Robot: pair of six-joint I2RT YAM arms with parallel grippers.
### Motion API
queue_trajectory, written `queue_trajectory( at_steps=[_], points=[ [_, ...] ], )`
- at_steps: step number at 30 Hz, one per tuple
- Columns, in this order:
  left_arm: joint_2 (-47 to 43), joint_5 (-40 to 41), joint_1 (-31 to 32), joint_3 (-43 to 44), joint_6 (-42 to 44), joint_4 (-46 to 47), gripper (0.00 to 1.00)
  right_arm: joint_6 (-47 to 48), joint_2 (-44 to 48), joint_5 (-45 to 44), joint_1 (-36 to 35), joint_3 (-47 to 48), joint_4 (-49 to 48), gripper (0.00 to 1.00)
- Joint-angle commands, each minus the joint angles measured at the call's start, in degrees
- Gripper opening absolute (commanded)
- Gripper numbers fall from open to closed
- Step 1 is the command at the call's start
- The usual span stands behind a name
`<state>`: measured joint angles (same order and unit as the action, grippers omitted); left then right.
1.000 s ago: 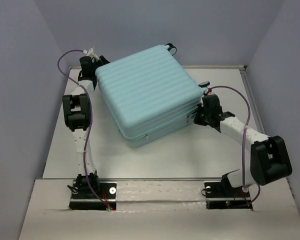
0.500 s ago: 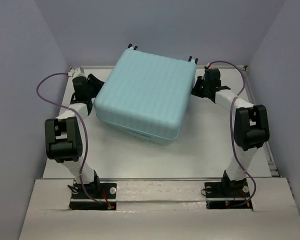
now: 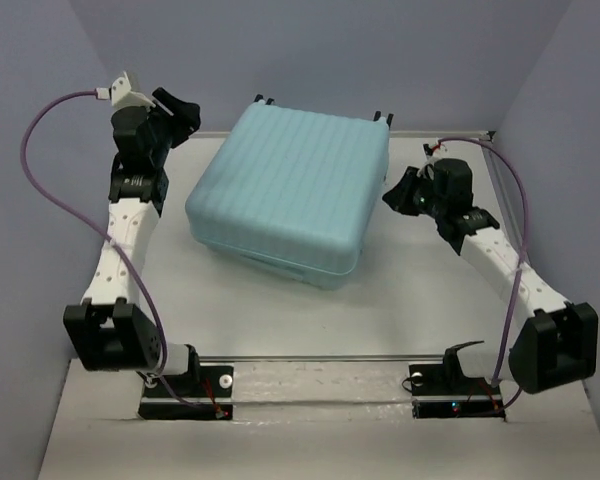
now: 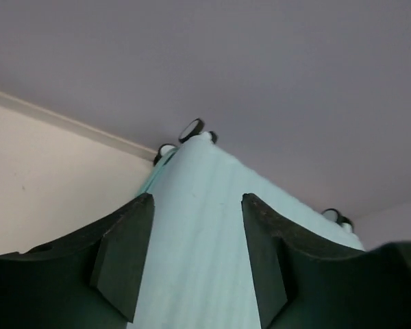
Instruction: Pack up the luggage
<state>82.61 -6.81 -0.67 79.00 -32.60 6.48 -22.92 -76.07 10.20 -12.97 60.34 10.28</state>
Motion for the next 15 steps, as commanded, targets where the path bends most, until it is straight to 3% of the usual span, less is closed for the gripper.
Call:
queue_trajectory(
  at_steps=[1, 4, 6, 10, 15],
  points=[
    [-15.1, 0.6, 6.9, -10.2, 5.4, -3.3, 0.45, -3.4, 6.8, 7.8, -2.7, -12.3, -4.9, 0.09],
    [-25.5, 1.4, 9.5, -22.3, 6.3, -5.9, 0.2, -3.8, 11.4, 8.3, -4.1, -16.2, -4.3, 0.07],
    [-33.5, 1.8, 9.8, -27.0, 6.5, -8.7, 0.09, -3.3, 14.4, 8.4, -4.1, -18.0, -2.6, 0.07],
    [-44.0, -3.0, 10.0, -36.8, 6.4, -16.7, 0.06, -2.4, 17.1, 10.5, -5.3, -20.5, -1.1, 0.07],
    [-53.8, -16.4, 13.9, -48.7, -0.5, -14.3, 0.06, -0.2, 18.6, 16.3, -6.2, -27.1, -10.5, 0.07]
  ],
)
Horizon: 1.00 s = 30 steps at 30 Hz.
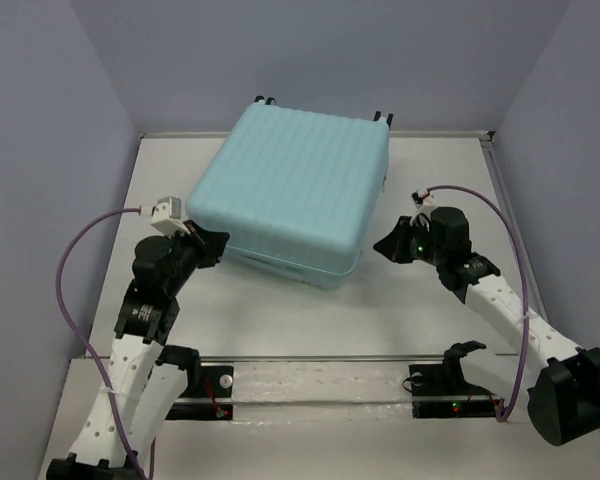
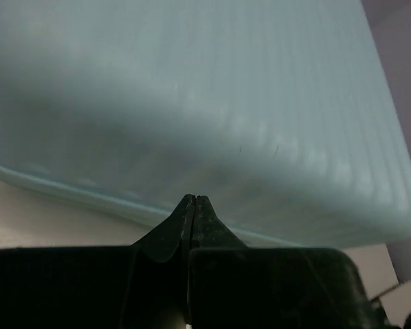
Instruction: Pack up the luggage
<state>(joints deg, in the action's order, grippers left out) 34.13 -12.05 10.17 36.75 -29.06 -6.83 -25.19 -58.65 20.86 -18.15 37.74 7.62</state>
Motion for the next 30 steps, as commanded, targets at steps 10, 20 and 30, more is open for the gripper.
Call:
queue_trajectory(
  at_steps=[10, 20, 30],
  points=[
    [5.7, 0.7, 32.4, -14.8, -11.8, 15.2, 0.06, 8.7, -1.4, 7.5, -1.0, -7.7, -18.0, 0.3],
    [24.7, 3.6, 33.3, -7.4, -5.1, 27.4, 0.1, 13.9, -7.1, 12.6, -1.0, -6.7, -22.1, 0.42],
    [24.6, 14.6, 33.0, -3.1, -2.2, 22.5, 0.09, 16.4, -9.6, 8.3, -1.0, -7.2, -27.4, 0.44]
  ],
)
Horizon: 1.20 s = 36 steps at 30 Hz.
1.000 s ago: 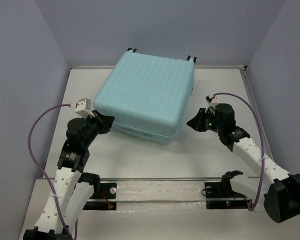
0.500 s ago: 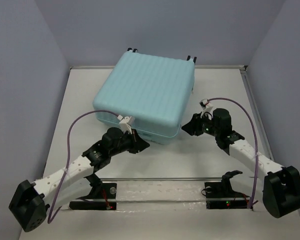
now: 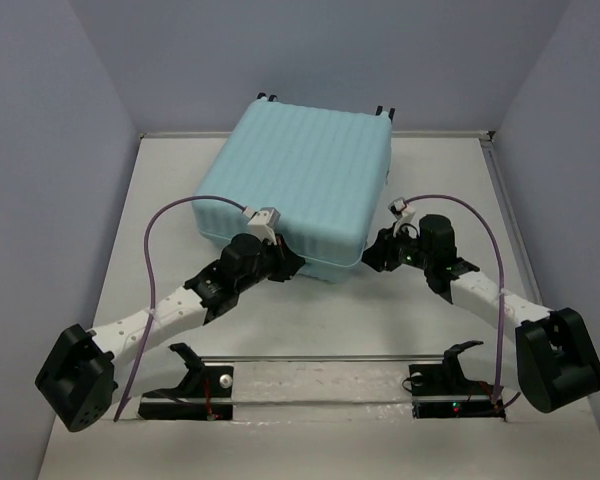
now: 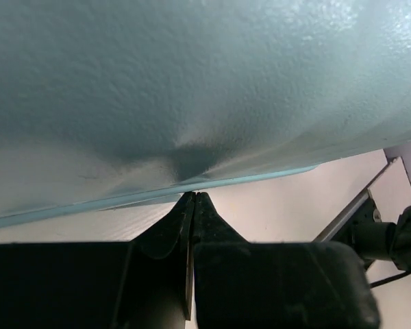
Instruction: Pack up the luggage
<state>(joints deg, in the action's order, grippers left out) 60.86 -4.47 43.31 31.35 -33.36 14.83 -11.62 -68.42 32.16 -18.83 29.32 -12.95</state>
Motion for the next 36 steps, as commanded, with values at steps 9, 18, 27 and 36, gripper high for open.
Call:
queue_trajectory(
  at_steps=[9, 18, 27, 36],
  points=[
    [-6.3, 12.6, -0.2, 0.1, 1.4, -2.6, 0.1, 3.7, 1.6, -9.8, -0.3, -2.2, -10.2, 0.41],
    [-6.0, 4.7, 0.8, -3.8, 0.0, 3.3, 0.12, 4.8, -4.3, 0.8, -0.3, -1.9, -20.8, 0.44],
    [-0.1, 1.2, 3.6, -2.7, 1.6, 5.9, 0.12, 0.7, -8.8, -0.1, -0.3, -4.6, -34.8, 0.26],
    [5.6, 6.9, 5.8, 2.5, 2.1, 10.2, 0.14, -3.8, -1.3, -4.5, -2.8, -8.0, -31.0, 0.07]
  ],
)
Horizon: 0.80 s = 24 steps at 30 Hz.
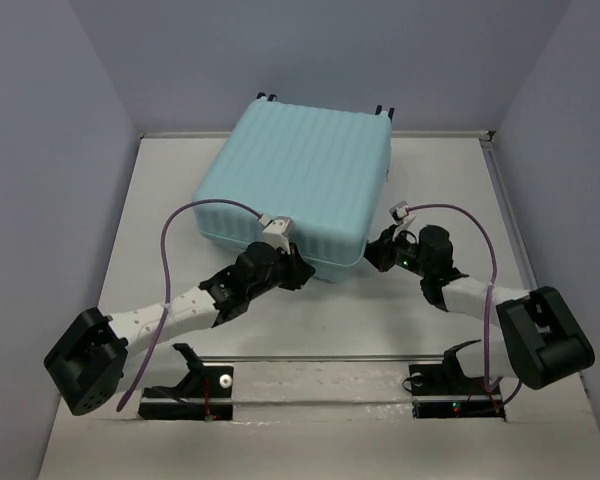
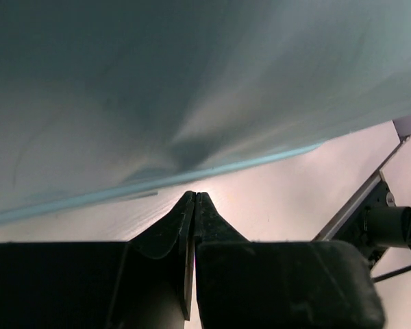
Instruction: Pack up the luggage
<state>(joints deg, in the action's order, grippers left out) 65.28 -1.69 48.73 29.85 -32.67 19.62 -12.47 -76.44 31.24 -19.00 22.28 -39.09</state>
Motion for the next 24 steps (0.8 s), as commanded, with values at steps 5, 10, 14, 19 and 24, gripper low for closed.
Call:
queue_trajectory(
  at_steps=[5, 10, 14, 19, 24],
  points=[
    [4.3, 9.7, 0.3, 9.0, 2.3, 7.0, 0.17, -4.0, 17.6, -14.9, -8.3, -1.1, 14.6, 0.07],
    [6.4, 14.0, -1.1, 12.5, 2.6, 6.9, 0.18, -9.8, 23.2, -18.3, -14.5, -0.4, 32.0, 0.07],
    [7.6, 15.6, -1.8, 15.0, 3.0, 7.2, 0.18, -12.9, 22.8, -21.4, -24.9, 0.3, 38.2, 0.07],
    [7.4, 14.9, -2.0, 16.2, 3.0, 8.1, 0.19, -15.8, 22.9, -27.2, -35.8, 2.3, 40.1, 0.07],
    [10.3, 12.9, -2.1, 17.9, 2.6, 8.3, 0.2, -16.8, 22.0, -28.5, -43.3, 5.9, 35.3, 0.07]
  ],
)
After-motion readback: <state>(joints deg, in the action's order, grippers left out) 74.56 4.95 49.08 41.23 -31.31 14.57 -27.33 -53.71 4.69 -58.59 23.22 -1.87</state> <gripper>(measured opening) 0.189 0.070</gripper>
